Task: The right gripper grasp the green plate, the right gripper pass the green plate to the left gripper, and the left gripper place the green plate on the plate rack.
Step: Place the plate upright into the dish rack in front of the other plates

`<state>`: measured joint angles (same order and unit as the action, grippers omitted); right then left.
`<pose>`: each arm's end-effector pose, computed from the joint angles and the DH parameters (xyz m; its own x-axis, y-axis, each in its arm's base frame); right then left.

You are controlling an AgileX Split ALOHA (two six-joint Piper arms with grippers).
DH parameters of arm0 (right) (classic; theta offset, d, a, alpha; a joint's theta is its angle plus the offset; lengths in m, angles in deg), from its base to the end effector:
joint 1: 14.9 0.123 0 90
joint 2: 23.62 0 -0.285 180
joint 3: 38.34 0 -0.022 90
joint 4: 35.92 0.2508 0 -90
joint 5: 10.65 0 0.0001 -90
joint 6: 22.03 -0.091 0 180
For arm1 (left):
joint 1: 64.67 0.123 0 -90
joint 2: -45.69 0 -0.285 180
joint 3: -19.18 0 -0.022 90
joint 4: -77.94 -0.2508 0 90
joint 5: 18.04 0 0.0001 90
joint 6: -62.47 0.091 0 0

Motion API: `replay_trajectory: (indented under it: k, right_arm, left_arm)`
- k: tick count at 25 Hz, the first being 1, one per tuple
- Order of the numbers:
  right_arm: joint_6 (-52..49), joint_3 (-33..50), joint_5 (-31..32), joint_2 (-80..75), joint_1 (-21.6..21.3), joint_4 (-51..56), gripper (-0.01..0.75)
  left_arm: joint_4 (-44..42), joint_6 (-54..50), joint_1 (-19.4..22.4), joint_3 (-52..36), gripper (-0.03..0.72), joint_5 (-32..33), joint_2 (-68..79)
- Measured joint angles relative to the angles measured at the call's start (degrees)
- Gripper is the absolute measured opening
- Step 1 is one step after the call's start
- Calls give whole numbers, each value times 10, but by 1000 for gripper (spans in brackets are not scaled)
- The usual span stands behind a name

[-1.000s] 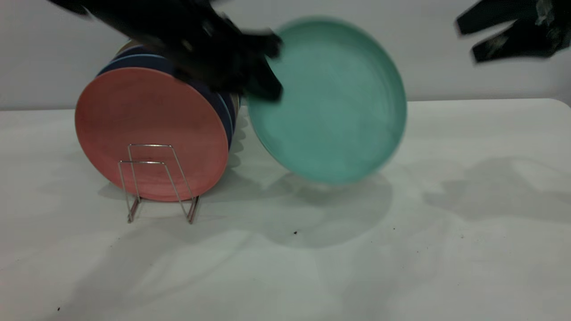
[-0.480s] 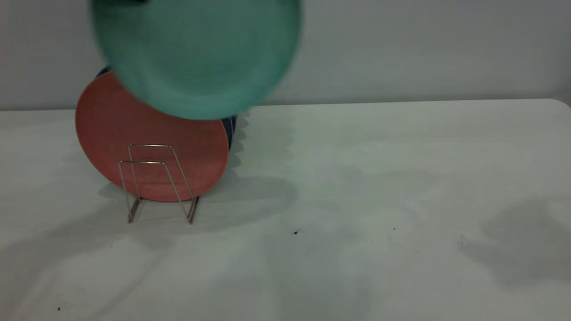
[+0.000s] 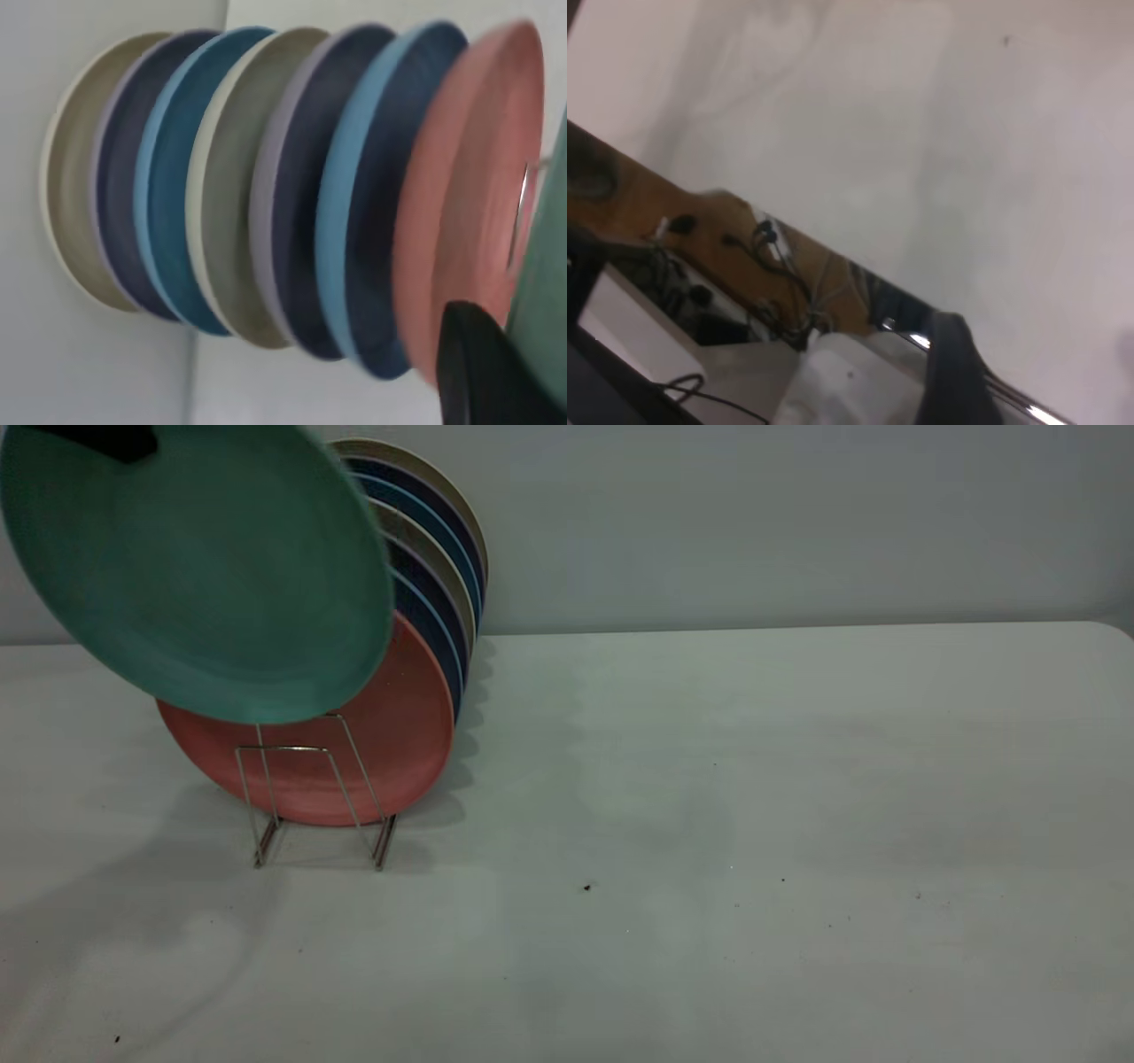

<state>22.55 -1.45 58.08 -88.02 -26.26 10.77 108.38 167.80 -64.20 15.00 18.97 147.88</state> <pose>0.1573 0.0314 0.2890 -0.8280 -0.1330 -0.5447 -0.4302 0.7738 0.4650 0.3636 -0.0248 0.2862 0.0586 0.9390 -0.3390 0.7805 0.1686 0.6019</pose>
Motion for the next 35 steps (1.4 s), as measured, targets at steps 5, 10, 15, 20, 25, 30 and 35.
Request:
replay_trajectory:
  k: [5, 10, 15, 20, 25, 30, 35]
  right_arm:
    - [-70, 46, -14, 110, 0, -70, 523]
    - [-140, 61, -14, 198, 0, -167, 523]
    - [-178, 61, -13, 268, 0, -217, 523]
    - [-196, 61, -12, 288, 0, -229, 523]
    - [-199, 61, -13, 288, 0, -230, 523]
    - [-200, 61, -17, 288, 0, -232, 523]
    - [-201, 61, -20, 288, 0, -235, 523]
  left_arm:
    - [-3, 46, 0, 0, 93, -8, -3]
    - [-13, 49, 0, 0, 93, -29, -2]
    - [-12, 48, 0, 0, 93, -37, 21]
    - [-12, 48, -1, -1, 93, -37, 31]
    - [-11, 48, -2, -1, 93, -38, 35]
    - [-7, 46, -6, -1, 93, -43, 52]
    - [2, 45, -8, -1, 93, -47, 70]
